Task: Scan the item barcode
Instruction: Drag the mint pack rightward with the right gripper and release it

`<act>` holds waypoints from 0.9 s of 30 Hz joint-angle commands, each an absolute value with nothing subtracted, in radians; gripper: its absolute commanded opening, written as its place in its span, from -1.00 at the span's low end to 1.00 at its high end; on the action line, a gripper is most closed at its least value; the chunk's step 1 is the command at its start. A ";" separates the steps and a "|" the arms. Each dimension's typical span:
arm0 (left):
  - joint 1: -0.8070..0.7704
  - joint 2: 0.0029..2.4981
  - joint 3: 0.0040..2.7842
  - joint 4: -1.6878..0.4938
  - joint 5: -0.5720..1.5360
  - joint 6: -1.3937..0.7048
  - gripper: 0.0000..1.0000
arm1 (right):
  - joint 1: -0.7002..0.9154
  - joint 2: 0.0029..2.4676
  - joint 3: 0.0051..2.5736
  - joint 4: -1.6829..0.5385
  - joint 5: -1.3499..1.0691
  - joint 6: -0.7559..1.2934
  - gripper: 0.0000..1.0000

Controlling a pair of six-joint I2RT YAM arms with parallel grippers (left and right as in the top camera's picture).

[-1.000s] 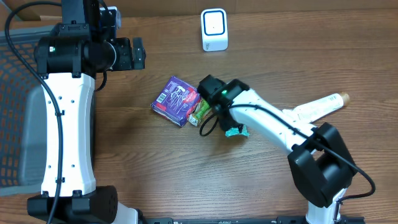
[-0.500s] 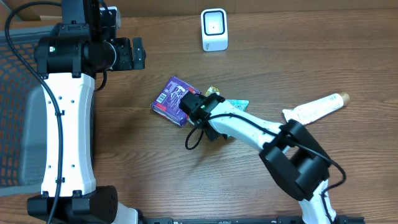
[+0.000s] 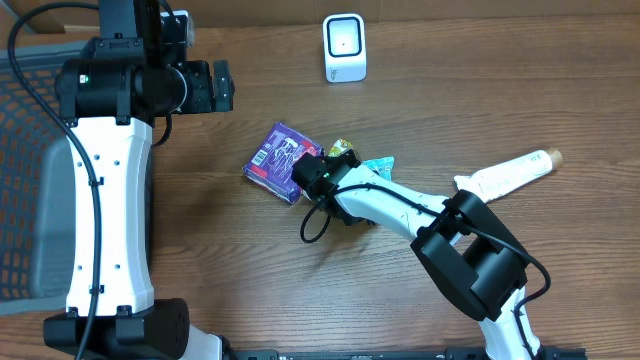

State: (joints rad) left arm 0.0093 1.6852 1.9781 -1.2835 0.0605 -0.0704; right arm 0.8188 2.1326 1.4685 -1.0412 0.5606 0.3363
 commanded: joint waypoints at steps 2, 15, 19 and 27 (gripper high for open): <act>0.013 1.687 1.984 -1.282 0.068 -0.048 0.99 | 0.812 2.155 1.422 -1.027 0.495 0.335 -0.92; 0.013 1.687 1.984 -1.282 0.068 -0.048 0.99 | 0.609 1.810 1.527 -1.025 -0.364 0.305 -0.93; 0.013 1.687 1.984 -1.282 0.068 -0.048 0.99 | 0.457 1.787 1.460 -0.909 -0.741 0.263 -0.93; 0.013 1.687 1.984 -1.282 0.069 -0.048 0.99 | 0.286 1.797 1.098 -0.478 -0.991 0.377 -0.93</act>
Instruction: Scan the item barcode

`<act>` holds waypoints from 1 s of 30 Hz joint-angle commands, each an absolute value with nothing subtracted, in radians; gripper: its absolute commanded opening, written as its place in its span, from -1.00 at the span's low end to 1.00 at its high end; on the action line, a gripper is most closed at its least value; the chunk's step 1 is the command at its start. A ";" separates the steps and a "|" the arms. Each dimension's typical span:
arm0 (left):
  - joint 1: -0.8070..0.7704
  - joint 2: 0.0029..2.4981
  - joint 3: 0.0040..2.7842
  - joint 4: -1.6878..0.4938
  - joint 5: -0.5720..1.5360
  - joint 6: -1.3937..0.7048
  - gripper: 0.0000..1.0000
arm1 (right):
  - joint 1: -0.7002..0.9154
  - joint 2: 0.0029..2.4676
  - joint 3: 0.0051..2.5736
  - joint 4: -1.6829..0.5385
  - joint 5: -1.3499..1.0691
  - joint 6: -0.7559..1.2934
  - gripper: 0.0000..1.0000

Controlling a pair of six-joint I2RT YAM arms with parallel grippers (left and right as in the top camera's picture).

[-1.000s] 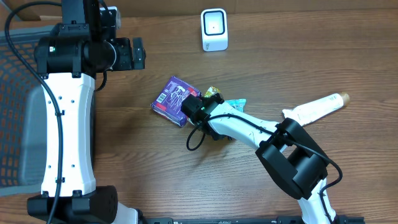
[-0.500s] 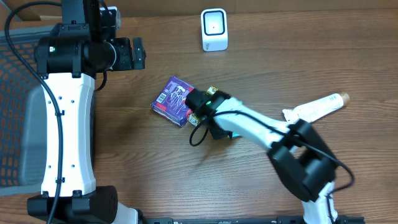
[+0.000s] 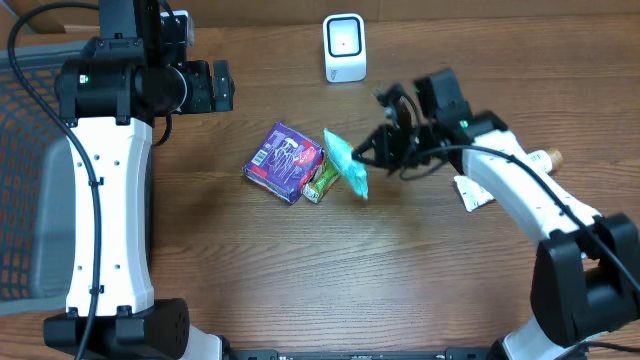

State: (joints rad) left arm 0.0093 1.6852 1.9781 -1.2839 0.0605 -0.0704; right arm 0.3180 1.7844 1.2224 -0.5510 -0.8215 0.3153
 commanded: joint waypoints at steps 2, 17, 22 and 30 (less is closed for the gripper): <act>0.013 1.687 1.984 -1.282 0.068 -0.048 0.99 | 0.252 1.797 1.035 -0.437 -0.988 0.382 -0.93; 0.013 1.687 1.984 -1.282 0.069 -0.048 0.99 | 0.148 1.796 1.010 -0.539 -0.600 0.358 0.27; 0.013 1.687 1.984 -1.282 0.068 -0.048 0.99 | 0.153 1.792 1.104 -0.668 -0.600 0.321 0.31; 0.013 1.687 1.984 -1.282 0.068 -0.048 0.99 | 0.371 1.782 1.184 -0.744 -0.436 0.262 0.10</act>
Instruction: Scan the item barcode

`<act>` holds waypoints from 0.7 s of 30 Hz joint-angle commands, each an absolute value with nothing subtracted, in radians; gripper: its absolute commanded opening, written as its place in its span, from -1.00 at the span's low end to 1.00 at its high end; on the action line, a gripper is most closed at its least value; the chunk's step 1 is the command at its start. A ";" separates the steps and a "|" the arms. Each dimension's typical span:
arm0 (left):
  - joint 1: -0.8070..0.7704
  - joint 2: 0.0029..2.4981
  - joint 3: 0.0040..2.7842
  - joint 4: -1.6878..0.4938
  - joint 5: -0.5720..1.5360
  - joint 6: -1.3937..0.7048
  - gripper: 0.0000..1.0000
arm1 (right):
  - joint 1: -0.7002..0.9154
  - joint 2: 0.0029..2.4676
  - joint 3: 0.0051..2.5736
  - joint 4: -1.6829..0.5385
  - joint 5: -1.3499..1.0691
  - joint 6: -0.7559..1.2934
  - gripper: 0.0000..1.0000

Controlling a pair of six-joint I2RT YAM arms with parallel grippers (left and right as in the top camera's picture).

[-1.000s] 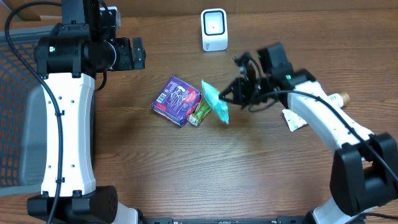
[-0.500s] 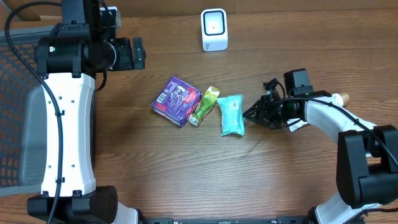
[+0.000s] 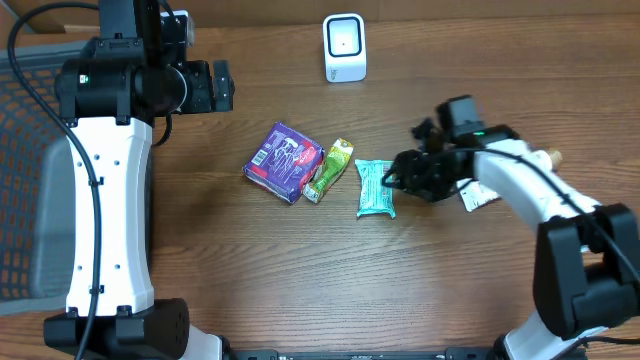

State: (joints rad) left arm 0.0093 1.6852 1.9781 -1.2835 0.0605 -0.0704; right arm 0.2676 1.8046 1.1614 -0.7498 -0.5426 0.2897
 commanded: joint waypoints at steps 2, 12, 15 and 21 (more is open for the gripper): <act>0.013 1.687 1.984 -1.282 0.068 -0.048 0.99 | 0.424 1.782 1.183 -0.735 -0.387 0.265 0.04; 0.013 1.687 1.984 -1.282 0.068 -0.048 0.99 | 0.596 1.797 1.183 -0.682 -0.236 0.233 -0.09; 0.013 1.687 1.984 -1.282 0.068 -0.048 0.99 | 0.601 1.798 1.183 -0.687 -0.225 0.231 -0.09; 0.013 1.687 1.984 -1.282 0.068 -0.048 0.99 | 0.578 1.798 1.175 -0.789 -0.107 0.237 -0.08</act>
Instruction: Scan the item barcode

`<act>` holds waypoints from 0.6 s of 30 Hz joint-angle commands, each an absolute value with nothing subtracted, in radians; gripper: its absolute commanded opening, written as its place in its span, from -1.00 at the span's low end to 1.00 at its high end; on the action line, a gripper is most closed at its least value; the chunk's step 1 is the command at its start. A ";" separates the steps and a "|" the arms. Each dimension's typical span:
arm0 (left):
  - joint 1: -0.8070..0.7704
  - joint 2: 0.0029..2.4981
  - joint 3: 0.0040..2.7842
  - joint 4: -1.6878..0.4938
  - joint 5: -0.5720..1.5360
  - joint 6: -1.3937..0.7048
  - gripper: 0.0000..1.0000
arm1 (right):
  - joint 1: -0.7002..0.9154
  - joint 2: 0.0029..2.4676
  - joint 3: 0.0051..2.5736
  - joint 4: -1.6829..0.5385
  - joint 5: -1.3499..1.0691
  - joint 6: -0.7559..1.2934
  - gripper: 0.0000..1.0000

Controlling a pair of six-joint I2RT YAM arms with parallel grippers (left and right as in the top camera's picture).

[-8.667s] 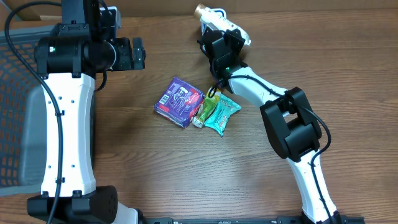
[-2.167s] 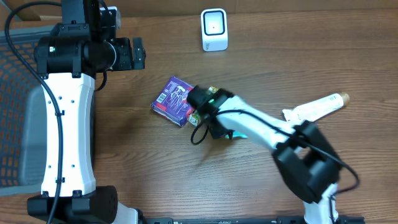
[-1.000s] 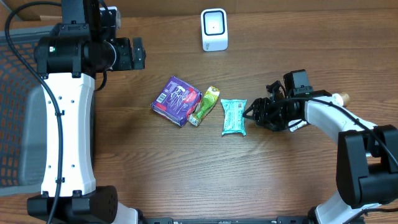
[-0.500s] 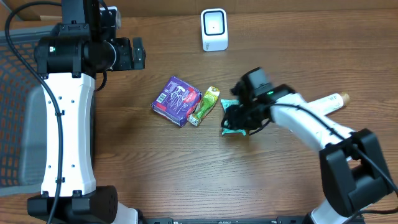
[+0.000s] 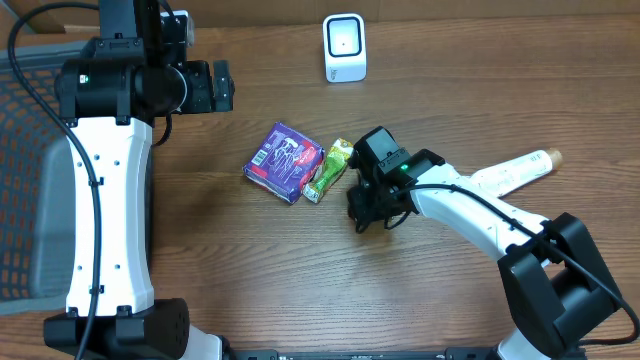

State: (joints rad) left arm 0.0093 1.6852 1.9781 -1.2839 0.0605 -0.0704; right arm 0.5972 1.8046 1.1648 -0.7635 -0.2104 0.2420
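The white barcode scanner (image 5: 345,47) stands at the back of the table. A purple packet (image 5: 283,162) and a green packet (image 5: 330,170) lie side by side in the middle. My right gripper (image 5: 364,207) points down at the table just right of the green packet, and its black body hides its fingers and whatever lies beneath. No teal packet shows in this view. My left gripper (image 5: 222,87) hangs at the back left, far from the packets, holding nothing visible.
A white tube (image 5: 510,173) lies at the right, partly behind the right arm. The left arm's white body (image 5: 105,200) fills the left side. A grey basket (image 5: 25,180) sits beyond the table's left edge.
My right gripper has moved left and forward, from the right of the teal packet to directly over the spot where that packet lay. The teal packet no longer shows. The left arm is unchanged.
First my right gripper reached among the packets beside the purple one. Then it held the teal packet up, in front of the scanner. Later the teal packet lay flat on the table with the gripper just right of it. Now the gripper covers that spot.
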 commanded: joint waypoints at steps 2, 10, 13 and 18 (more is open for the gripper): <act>0.013 1.687 1.984 -1.282 0.068 -0.048 0.99 | 0.560 1.798 1.172 -0.815 -0.056 0.239 -0.08; 0.013 1.687 1.984 -1.282 0.068 -0.048 0.99 | 0.421 1.798 1.172 -0.772 0.075 0.318 -0.08; 0.013 1.687 1.984 -1.282 0.068 -0.048 0.99 | 0.347 1.798 1.172 -0.720 0.051 0.348 -0.08; 0.013 1.687 1.984 -1.282 0.069 -0.048 0.99 | 0.252 1.797 1.185 -0.703 -0.289 0.348 0.06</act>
